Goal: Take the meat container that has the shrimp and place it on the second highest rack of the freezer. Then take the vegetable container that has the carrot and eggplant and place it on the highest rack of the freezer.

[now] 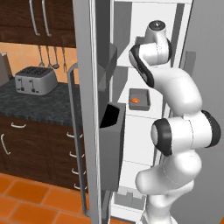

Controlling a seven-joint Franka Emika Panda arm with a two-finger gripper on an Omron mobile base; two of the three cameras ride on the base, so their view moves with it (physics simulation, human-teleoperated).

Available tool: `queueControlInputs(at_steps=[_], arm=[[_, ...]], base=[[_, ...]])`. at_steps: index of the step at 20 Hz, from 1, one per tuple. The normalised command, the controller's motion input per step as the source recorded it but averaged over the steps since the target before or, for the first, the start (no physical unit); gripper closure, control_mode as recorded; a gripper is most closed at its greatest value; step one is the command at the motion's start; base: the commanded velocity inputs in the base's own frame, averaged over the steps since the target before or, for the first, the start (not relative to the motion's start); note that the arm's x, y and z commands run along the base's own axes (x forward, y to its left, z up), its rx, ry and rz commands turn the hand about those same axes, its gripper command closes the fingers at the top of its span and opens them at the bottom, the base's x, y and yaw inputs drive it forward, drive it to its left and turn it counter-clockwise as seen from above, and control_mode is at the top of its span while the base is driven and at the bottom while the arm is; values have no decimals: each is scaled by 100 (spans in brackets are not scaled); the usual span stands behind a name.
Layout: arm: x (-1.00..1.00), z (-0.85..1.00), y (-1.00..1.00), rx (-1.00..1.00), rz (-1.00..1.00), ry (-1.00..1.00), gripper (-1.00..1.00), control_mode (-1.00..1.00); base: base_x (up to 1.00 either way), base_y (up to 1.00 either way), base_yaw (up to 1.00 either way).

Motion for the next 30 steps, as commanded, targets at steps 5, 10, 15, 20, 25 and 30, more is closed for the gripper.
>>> queueControlInputs(at_steps=[5,10,15,20,25,30], arm=[[34,-9,-8,0,0,0,100,-100],[4,0,0,0,0,0,100,-100],[0,0,0,0,0,0,-100,-100],[0,0,0,0,0,0,-100,-100],[0,0,0,0,0,0,-100,-100],[-59,6,0,0,0,-24,-100,-100]], base=[[0,0,0],[0,0,0],[0,0,0],[0,0,0],[0,0,0],[0,0,0]])
